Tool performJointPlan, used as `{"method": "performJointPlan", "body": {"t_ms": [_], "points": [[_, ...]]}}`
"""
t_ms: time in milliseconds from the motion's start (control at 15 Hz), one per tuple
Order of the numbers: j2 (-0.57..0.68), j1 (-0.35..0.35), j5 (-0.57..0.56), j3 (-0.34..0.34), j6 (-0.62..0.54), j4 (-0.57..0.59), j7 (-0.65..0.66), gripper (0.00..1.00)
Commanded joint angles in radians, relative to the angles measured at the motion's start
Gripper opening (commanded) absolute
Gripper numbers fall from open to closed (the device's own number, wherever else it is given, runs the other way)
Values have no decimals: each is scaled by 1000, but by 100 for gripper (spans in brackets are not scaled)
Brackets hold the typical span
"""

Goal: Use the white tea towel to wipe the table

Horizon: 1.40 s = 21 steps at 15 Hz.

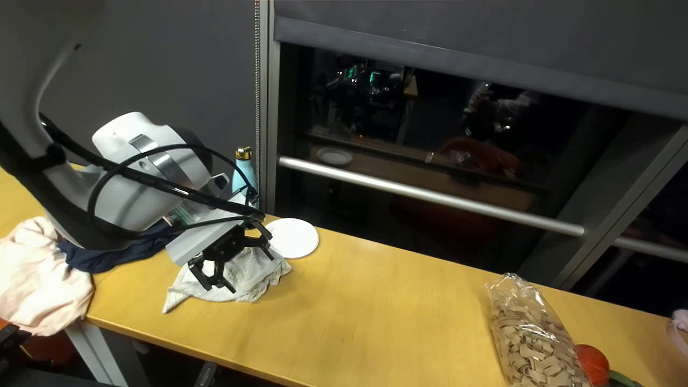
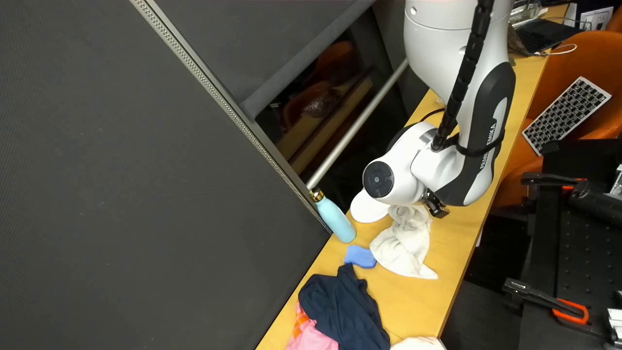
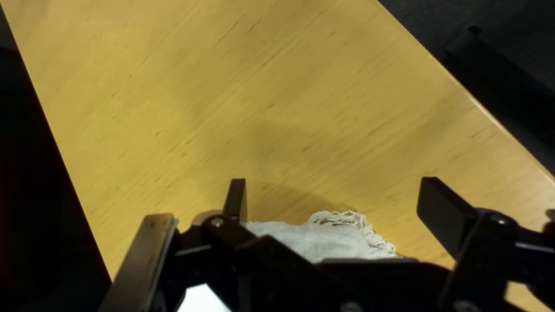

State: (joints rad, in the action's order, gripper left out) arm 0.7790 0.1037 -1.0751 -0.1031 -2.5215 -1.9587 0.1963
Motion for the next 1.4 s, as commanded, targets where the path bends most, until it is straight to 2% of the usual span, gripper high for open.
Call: {"method": "performJointPlan", "body": {"t_ms": [0, 400, 467, 867, 1133, 1333], "points": [[30, -17, 10, 28, -28, 66, -9, 100], [130, -30, 61, 69, -43, 181, -53, 100], [149, -31, 72, 70, -47, 196, -59, 81], [240, -34, 112, 55, -72, 289, -97, 34], [272, -34, 119, 40, -117, 305, -91, 3], [290, -29, 107, 15, -185, 279, -60, 0]]}}
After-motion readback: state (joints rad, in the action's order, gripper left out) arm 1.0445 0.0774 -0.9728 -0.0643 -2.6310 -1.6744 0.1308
